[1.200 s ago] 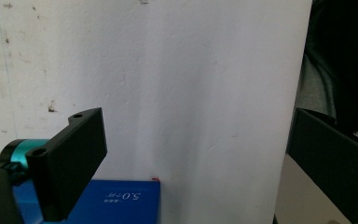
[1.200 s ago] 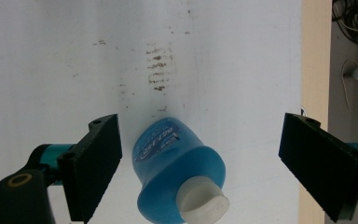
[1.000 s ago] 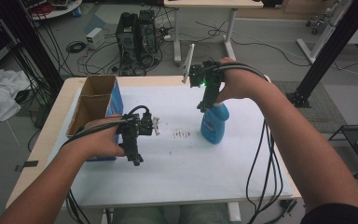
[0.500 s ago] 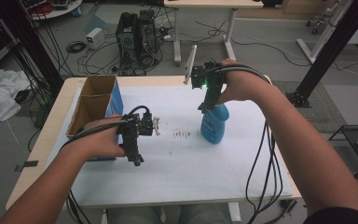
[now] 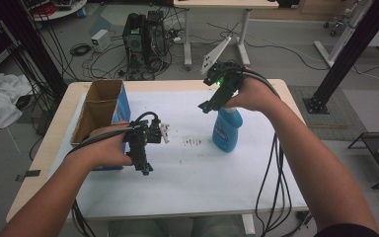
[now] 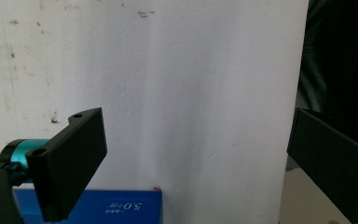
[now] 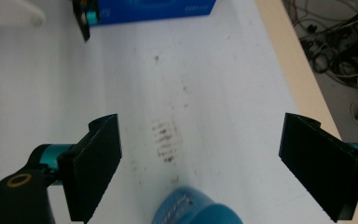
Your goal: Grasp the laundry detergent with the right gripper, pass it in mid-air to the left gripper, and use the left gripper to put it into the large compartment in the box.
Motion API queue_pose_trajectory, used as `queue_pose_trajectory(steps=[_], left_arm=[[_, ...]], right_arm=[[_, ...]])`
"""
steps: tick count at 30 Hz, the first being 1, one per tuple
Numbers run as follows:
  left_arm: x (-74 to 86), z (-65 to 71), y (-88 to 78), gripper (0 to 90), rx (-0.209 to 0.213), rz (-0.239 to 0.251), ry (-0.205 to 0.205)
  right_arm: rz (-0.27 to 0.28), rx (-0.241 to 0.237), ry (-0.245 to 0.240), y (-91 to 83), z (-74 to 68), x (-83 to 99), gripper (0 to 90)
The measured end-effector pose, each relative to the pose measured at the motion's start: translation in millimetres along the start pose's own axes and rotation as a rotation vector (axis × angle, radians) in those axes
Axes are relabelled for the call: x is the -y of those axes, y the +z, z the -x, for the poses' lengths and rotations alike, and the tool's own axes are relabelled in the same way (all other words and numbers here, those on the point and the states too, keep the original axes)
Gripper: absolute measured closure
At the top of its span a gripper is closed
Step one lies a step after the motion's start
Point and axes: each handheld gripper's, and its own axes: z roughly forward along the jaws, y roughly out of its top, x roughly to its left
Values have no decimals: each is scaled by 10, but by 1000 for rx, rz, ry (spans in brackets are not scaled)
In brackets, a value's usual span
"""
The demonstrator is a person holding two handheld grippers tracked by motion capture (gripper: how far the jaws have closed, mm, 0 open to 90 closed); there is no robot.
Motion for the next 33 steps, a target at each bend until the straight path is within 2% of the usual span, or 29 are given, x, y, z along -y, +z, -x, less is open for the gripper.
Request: queue_pose_trajectory(steps=[1, 2, 3, 4, 8, 9, 10, 13, 16, 17, 18, 19, 23, 25, 28, 29, 32, 33], left_arm=[[1, 6, 6, 45, -1, 9, -5], [1, 6, 6, 46, -1, 9, -5], [2, -2, 1, 46, -1, -1, 7], [6, 4, 11, 45, -6, 8, -2], [14, 11, 11, 46, -6, 8, -6], [17, 8, 5, 46, -16, 1, 7], [17, 5, 7, 46, -2, 2, 2], [17, -8, -8, 46, 2, -11, 15], [13, -2, -6, 46, 4, -5, 6], [10, -6, -7, 45, 1, -11, 15], [8, 3, 2, 46, -1, 0, 2], [2, -5, -7, 46, 1, -13, 13], [-14, -5, -5, 45, 2, -14, 10], [-21, -10, -9, 45, -3, -11, 12], [-29, -2, 3, 45, -1, 13, -14], [-33, -12, -5, 46, -3, 3, 0], [-43, -8, 7, 46, -5, 21, -15], [-50, -20, -5, 46, -4, 0, 7]], right_arm=[[22, 12, 15, -2, 8, 7, 121], [22, 12, 15, -2, 8, 7, 121], [47, 23, 29, -3, 18, 16, 121], [93, 65, 59, -6, 40, 42, 121], [143, 143, 109, -39, 101, 128, 121], [157, 150, 125, -51, 115, 158, 121], [161, 160, 137, -65, 132, 187, 121], [193, 176, 176, -119, 189, 290, 121], [232, 204, 221, -188, 241, 399, 121], [246, 210, 235, -208, 259, 440, 121], [257, 220, 252, -227, 275, 481, 121], [270, 233, 268, -247, 293, 527, 121], [299, 268, 346, -322, 358, 728, 121], [299, 288, 370, -355, 383, 833, 121], [313, 307, 418, -425, 405, 1019, 121], [315, 309, 428, -449, 406, 1080, 121], [312, 322, 449, -500, 379, 1252, 121], [311, 327, 453, -512, 359, 1313, 121]])
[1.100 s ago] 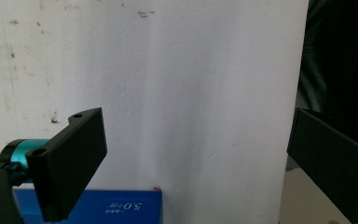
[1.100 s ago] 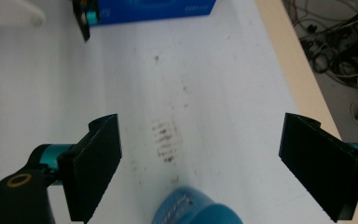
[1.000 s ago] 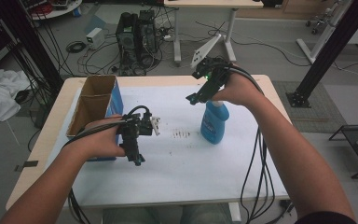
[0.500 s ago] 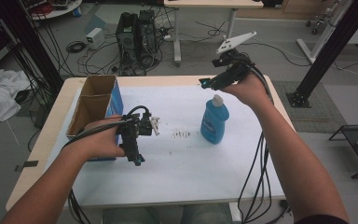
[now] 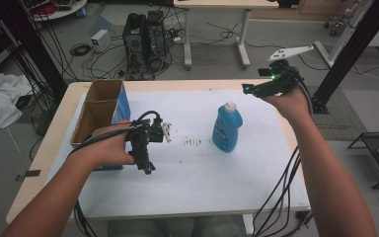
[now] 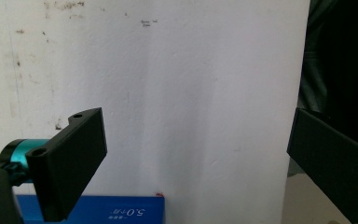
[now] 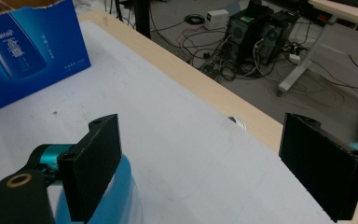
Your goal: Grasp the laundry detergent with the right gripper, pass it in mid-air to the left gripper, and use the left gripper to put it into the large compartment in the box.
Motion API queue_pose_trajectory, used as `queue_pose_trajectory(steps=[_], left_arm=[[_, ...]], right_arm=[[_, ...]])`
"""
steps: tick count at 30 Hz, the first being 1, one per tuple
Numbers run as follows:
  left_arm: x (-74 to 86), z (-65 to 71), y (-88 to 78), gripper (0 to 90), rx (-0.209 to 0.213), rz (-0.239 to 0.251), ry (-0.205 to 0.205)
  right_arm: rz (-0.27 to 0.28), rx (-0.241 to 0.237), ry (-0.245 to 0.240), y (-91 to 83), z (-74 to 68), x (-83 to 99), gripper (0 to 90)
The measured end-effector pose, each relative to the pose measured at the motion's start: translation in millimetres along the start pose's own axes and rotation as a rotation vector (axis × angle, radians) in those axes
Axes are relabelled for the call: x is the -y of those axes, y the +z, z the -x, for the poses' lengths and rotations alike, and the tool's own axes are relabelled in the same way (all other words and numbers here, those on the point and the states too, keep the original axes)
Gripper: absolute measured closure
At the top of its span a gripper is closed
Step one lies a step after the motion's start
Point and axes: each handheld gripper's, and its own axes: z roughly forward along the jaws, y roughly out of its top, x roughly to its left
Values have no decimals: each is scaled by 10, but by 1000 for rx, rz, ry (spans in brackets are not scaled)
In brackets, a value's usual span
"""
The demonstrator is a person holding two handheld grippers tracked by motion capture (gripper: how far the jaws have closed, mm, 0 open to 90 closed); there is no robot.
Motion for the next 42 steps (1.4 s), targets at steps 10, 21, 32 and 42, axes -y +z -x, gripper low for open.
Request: queue_pose_trajectory(steps=[10, 21, 32, 42], left_arm=[[5, 2, 24, 45, -3, 16, -1], [24, 79, -8, 46, -14, 6, 17], [69, 150, -50, 45, -20, 16, 23], [105, 170, -69, 46, -29, 22, 22]], right_arm=[[-26, 4, -24, -206, -201, 533, 121], [-56, -11, -19, -211, -598, 1089, 121], [-66, -10, -20, -14, -722, 1264, 121], [-91, -20, -8, 294, -754, 1322, 121]])
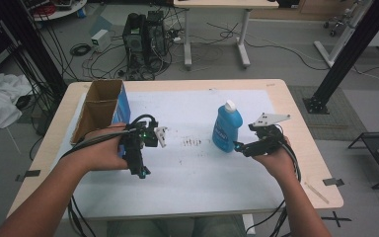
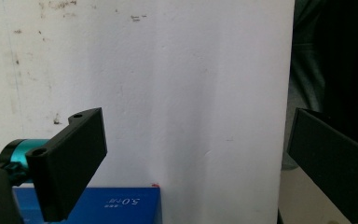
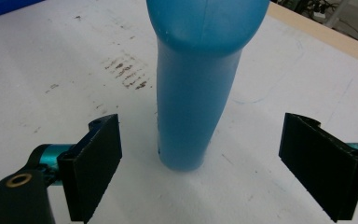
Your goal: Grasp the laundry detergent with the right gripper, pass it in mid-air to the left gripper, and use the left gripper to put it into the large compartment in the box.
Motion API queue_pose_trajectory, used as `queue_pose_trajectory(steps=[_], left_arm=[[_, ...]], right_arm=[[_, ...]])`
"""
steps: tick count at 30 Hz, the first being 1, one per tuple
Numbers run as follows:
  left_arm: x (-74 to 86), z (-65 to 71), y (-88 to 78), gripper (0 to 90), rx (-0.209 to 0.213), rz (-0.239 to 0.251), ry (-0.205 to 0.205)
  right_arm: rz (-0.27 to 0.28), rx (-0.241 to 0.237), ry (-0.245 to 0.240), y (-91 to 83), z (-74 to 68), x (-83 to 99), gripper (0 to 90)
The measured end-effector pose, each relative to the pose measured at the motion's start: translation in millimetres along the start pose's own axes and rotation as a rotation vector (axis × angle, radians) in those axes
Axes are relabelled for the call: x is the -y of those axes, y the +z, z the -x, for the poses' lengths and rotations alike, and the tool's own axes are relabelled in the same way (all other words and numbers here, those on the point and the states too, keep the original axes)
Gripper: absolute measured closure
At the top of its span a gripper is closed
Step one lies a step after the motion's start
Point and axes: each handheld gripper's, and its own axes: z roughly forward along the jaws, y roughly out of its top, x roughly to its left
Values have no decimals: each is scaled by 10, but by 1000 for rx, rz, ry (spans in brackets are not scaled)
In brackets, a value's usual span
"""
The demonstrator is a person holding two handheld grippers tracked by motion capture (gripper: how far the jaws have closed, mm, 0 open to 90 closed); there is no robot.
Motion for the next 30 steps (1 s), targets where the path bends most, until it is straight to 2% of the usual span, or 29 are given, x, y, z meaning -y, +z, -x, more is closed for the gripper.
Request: queue_pose_trajectory(steps=[11, 12, 13, 16, 20, 21, 24, 25, 30], left_arm=[[22, -6, 12, 45, 4, 7, -3], [24, -8, 12, 46, 7, 5, 1], [25, -13, 10, 45, 7, 0, 7], [35, -10, 20, 45, 11, 12, -1], [54, -9, 27, 46, 5, 9, -5], [57, -10, 26, 46, 6, 5, -4], [69, -9, 26, 46, 10, 9, -10], [71, -10, 24, 46, 12, 6, -10], [81, -9, 33, 46, 15, 3, -13]], right_arm=[[-18, -10, 26, 258, -26, 48, 121], [-9, -8, 22, 276, -23, 48, 121], [-12, -11, 42, 283, -30, 46, 121], [8, -12, 34, 328, -26, 36, 121], [15, -12, 56, 382, -21, 33, 121], [23, -12, 38, 401, -10, 32, 121], [26, -14, 61, 426, -23, 30, 121], [37, -15, 50, 444, -18, 29, 121], [65, 2, 60, 500, -26, 41, 122]])
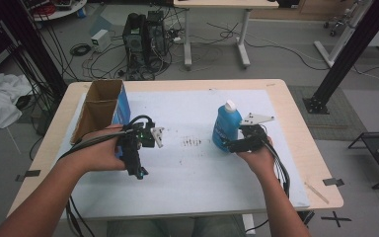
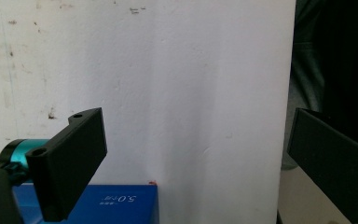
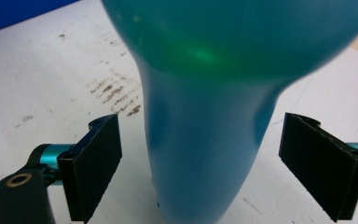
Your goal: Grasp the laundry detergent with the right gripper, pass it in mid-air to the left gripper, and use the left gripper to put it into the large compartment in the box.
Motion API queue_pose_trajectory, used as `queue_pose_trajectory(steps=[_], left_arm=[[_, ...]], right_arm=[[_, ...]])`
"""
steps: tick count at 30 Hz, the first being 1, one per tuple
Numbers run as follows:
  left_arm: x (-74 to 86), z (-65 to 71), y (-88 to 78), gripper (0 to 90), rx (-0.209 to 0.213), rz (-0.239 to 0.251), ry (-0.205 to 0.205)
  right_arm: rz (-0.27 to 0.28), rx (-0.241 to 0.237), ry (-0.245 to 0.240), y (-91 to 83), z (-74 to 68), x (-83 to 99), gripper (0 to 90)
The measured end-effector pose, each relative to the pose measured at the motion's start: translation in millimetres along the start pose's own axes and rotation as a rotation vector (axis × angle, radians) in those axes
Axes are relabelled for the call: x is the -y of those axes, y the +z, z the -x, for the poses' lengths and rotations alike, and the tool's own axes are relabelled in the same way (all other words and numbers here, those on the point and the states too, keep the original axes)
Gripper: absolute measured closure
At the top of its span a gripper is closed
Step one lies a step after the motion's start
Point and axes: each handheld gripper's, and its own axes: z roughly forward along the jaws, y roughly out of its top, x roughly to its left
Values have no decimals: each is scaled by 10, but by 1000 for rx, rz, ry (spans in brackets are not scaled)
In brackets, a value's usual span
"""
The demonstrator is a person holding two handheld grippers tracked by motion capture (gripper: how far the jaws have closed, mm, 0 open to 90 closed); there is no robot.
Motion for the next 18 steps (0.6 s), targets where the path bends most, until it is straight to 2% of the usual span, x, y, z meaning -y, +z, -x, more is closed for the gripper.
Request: queue_pose_trajectory(steps=[1, 14, 16, 18], left_arm=[[3, 0, 3, 45, 0, 2, 0], [38, -12, 27, 46, 2, 4, -6], [37, -17, 26, 46, 1, 3, -7], [34, -21, 27, 46, 2, 2, -5]], right_arm=[[2, -1, 11, 11, -6, 6, 122], [39, 22, 9, 115, -35, 19, 126], [34, 17, 14, 123, -31, 26, 166], [36, 22, 15, 130, -27, 31, 166]])
